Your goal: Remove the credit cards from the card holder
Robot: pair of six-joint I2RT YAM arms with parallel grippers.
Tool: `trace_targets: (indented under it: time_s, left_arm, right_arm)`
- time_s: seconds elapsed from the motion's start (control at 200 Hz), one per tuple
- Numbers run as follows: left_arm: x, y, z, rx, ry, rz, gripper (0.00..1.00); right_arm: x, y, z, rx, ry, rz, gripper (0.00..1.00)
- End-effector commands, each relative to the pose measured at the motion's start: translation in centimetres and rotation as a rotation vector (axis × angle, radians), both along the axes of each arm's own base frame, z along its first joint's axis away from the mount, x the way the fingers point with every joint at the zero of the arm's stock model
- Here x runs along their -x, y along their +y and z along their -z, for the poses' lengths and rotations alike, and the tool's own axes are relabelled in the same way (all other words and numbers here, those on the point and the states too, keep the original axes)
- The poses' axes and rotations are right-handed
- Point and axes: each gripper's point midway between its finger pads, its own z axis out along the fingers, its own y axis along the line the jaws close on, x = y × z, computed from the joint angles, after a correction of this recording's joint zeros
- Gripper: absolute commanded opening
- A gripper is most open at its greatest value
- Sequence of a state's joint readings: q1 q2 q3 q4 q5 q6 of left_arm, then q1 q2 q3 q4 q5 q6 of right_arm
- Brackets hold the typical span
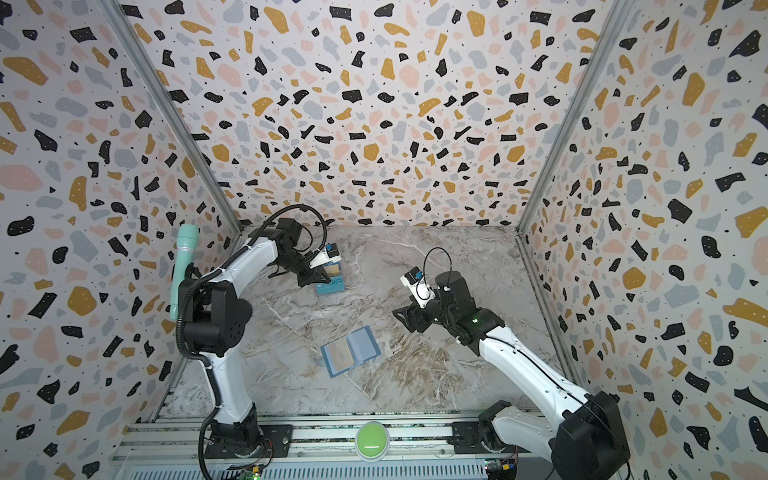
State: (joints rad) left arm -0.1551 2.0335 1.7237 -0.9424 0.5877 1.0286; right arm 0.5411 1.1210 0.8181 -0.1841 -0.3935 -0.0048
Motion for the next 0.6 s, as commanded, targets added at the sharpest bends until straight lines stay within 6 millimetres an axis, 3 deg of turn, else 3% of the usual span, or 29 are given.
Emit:
trace_targets:
  time_s: [0.0, 0.395, 0.591]
  left_arm:
    - [-1.5, 0.0, -0.7, -0.007, -0.047, 0.009, 0.00]
    - [-3.9, 0.6, 0.5, 0.008, -0.076, 0.039, 0.00]
    - [-3.9, 1.0, 1.0, 0.033, -0.055, 0.037, 0.00]
  right_arm:
    - [-0.1, -0.1, -0.9, -0.020, -0.023, 0.005, 0.72]
    - [0.0, -0.2, -0.7, -0.022, -0.028, 0.008, 0.72]
    - [0.0, -0.2, -0.6, -0.019, -0.026, 0.007, 0.72]
